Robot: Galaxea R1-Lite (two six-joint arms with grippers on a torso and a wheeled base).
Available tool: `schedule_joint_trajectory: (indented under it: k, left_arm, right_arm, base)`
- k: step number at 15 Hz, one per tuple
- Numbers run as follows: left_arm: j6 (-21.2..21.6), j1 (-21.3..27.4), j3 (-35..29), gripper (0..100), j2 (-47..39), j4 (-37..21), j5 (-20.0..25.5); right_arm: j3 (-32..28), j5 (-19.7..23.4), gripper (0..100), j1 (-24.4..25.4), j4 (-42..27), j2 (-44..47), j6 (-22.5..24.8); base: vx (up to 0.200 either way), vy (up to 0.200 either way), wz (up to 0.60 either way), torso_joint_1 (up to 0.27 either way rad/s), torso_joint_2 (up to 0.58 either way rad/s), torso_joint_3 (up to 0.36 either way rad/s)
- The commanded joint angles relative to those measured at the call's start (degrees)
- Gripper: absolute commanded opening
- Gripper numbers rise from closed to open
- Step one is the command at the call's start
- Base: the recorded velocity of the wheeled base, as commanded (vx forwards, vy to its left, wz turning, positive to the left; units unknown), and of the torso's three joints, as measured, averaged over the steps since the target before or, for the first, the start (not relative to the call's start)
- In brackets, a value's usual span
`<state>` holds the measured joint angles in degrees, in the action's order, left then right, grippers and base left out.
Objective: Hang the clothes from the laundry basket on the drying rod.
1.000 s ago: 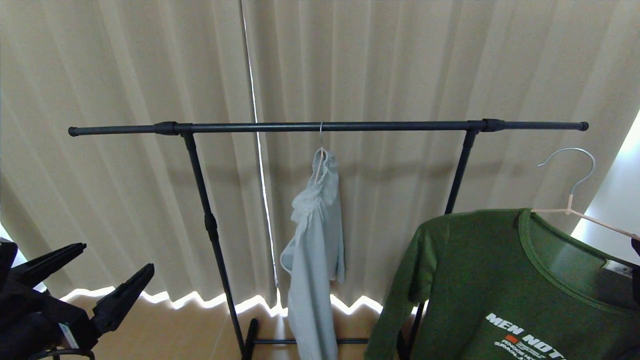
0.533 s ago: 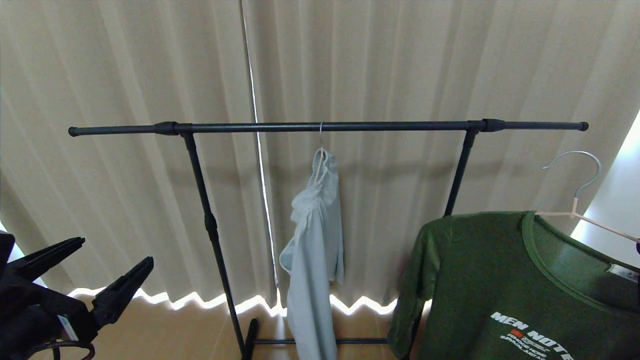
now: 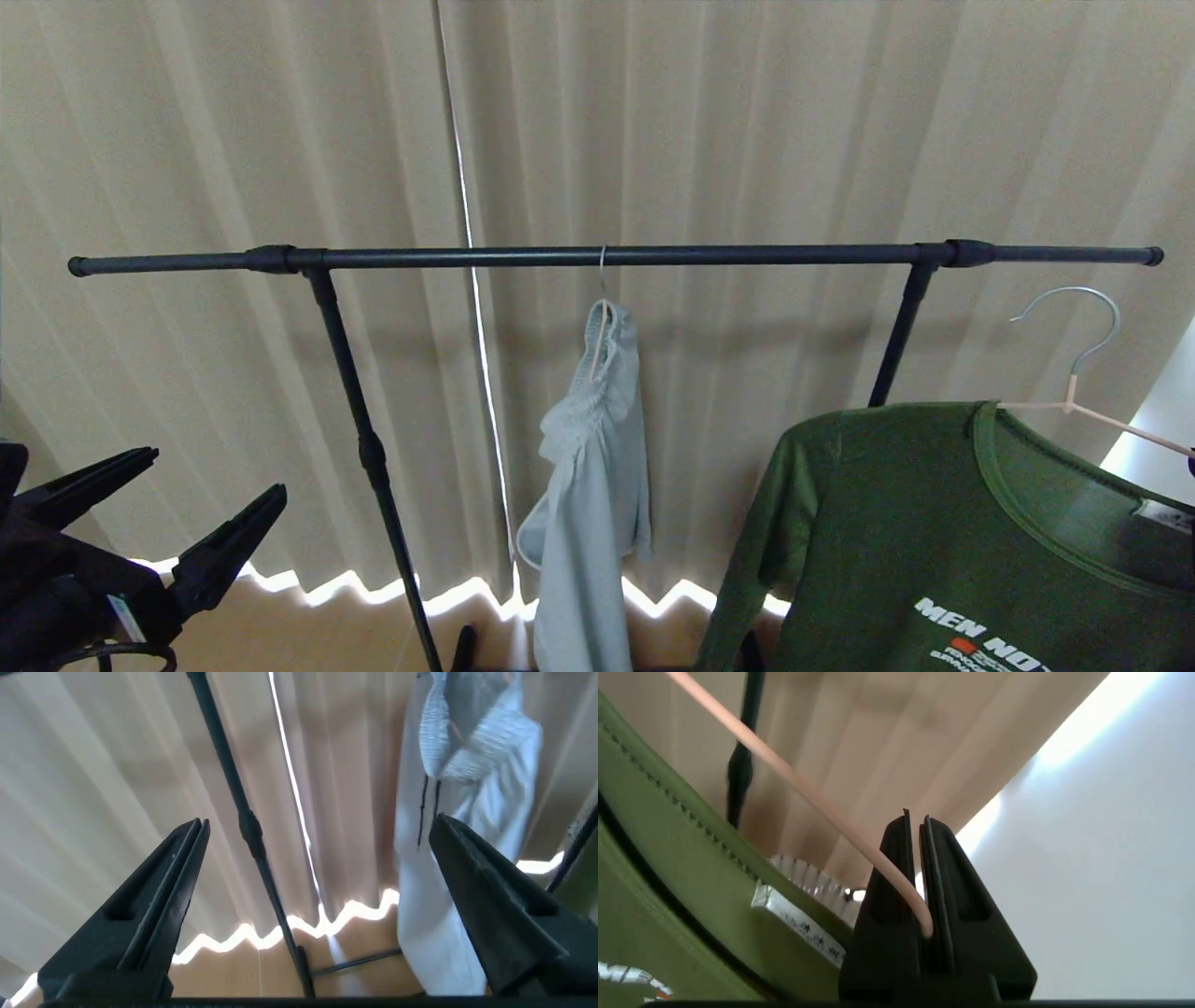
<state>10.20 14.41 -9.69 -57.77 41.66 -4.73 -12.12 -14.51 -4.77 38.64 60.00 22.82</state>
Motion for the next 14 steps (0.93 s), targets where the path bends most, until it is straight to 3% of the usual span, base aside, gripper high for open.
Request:
schedule_joint_trajectory:
  k: [1,10,14]
  left_arm:
    - [0.1,0.0,0.0,100,-0.1,0.0,0.0]
    - [-0.2,0.2,0.5,100,0.4,0.0,0.1]
    - [-0.2,0.3,0.4,100,0.6,0.0,0.1]
  right_arm:
    - [0.1,-0.1,0,0.1,0.0,0.2,0.0]
    - [0.5,-0.1,0,1.4,-0.2,0.7,0.1]
    - [-7.5,-0.1,0,1.6,0.1,10.3,3.5]
  base:
    - [0.0,0.0,0.0,0.0,0.0,0.0]
    - [0.0,0.0,0.0,0.0,0.0,0.0]
    - [0.0,0.0,0.0,0.0,0.0,0.0]
